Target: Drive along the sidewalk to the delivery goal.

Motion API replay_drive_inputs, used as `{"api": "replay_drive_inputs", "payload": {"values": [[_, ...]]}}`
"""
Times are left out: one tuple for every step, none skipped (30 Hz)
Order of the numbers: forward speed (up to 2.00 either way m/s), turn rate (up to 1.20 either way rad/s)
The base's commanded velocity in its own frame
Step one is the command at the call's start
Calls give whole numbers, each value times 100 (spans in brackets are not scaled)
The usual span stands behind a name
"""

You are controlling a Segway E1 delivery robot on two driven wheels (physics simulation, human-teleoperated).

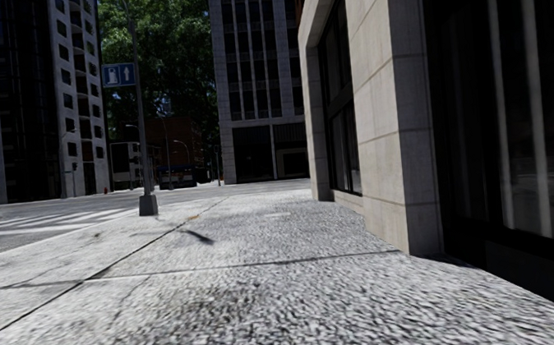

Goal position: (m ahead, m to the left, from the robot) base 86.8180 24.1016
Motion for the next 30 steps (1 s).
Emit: {"api": "replay_drive_inputs", "payload": {"values": [[200, 0], [200, 0], [200, 0], [200, 0], [200, 0], [200, 0], [200, 0], [200, 0], [200, 0], [200, 0], [200, 0], [200, 0], [200, 0], [200, 0], [200, 0], [200, 0], [200, 0], [200, 0], [200, 0], [200, 0], [200, 0], [200, 0], [200, 0], [200, 0], [200, 0], [200, 0], [200, 0], [200, 0], [200, 0], [200, 0]]}}
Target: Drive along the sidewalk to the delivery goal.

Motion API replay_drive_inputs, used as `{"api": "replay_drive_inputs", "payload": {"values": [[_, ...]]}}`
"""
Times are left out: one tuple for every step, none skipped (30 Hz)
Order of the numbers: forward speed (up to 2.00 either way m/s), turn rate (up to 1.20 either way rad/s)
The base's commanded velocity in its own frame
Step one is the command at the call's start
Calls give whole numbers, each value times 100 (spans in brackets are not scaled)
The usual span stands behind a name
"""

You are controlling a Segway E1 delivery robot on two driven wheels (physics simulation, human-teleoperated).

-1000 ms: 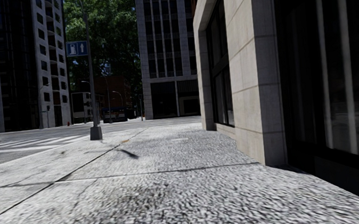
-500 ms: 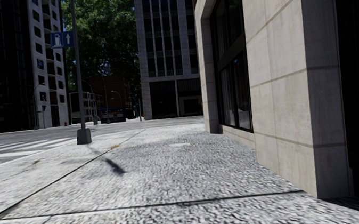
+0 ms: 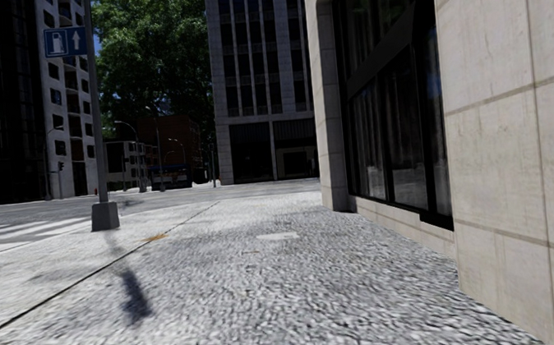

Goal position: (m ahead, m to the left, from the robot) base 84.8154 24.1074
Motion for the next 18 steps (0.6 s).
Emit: {"api": "replay_drive_inputs", "payload": {"values": [[200, 0], [200, 0], [200, 0], [200, 0], [200, 0], [200, 0], [200, 0], [200, 0], [200, 0], [200, 0], [200, 0], [200, 0], [200, 0], [200, 0], [200, 0], [200, 0], [200, 0], [200, 0]]}}
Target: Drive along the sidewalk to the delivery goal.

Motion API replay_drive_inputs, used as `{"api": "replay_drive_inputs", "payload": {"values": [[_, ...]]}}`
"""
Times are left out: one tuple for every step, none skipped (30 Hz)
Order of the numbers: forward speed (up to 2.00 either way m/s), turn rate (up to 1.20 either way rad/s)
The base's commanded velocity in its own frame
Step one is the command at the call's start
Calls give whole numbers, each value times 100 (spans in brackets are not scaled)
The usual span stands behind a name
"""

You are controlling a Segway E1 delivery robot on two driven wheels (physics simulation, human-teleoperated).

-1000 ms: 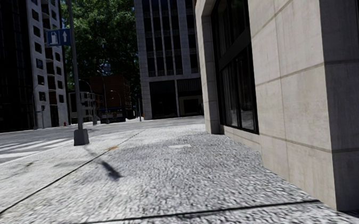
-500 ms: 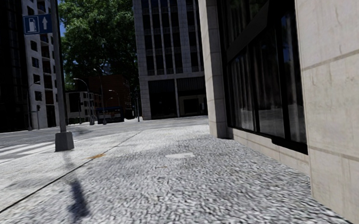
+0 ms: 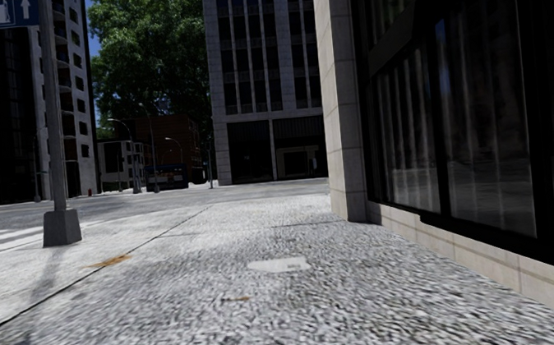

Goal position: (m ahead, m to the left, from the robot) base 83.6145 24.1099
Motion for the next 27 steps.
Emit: {"api": "replay_drive_inputs", "payload": {"values": [[200, 0], [200, 0], [200, 0], [200, 0], [200, 0], [200, 0], [200, 0], [200, 0], [200, 0], [200, 0], [200, 0], [200, 0], [200, 0], [200, 0], [200, 0], [200, 0], [200, 0], [200, 0], [200, 0], [200, 0], [200, 0], [200, 0], [200, 0], [200, 0], [200, 0], [200, 0], [200, 0]]}}
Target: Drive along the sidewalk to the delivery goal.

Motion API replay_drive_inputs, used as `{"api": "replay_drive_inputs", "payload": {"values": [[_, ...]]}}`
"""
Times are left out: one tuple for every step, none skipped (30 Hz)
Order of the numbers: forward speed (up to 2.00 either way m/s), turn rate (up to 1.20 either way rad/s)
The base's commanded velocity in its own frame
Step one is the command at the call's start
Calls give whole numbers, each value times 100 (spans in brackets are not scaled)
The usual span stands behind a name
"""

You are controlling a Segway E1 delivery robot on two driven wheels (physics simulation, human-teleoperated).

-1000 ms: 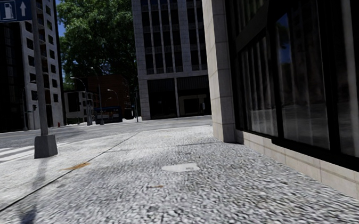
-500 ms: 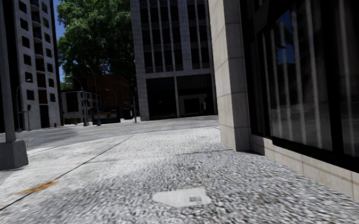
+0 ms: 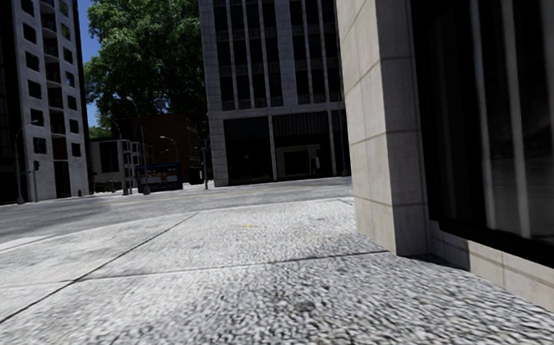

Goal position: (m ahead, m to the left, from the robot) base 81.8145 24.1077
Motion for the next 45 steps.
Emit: {"api": "replay_drive_inputs", "payload": {"values": [[200, 0], [200, 0], [200, 0], [200, 0], [200, 0], [200, 0], [200, 0], [200, 0], [200, 0], [200, 0], [200, 0], [200, 0], [200, 0], [200, 0], [200, 0], [200, 0], [200, 0], [200, 0], [200, 0], [200, 0], [200, 0], [200, 0], [200, 0], [200, 0], [200, 0], [200, 0], [200, 0], [200, 0], [200, 0], [200, 0], [200, 0], [200, 0], [200, 0], [200, 0], [200, 0], [200, 0], [200, 0], [200, 0], [200, 0], [200, 0], [200, -8], [200, -19], [200, -19], [191, -25], [176, -28]]}}
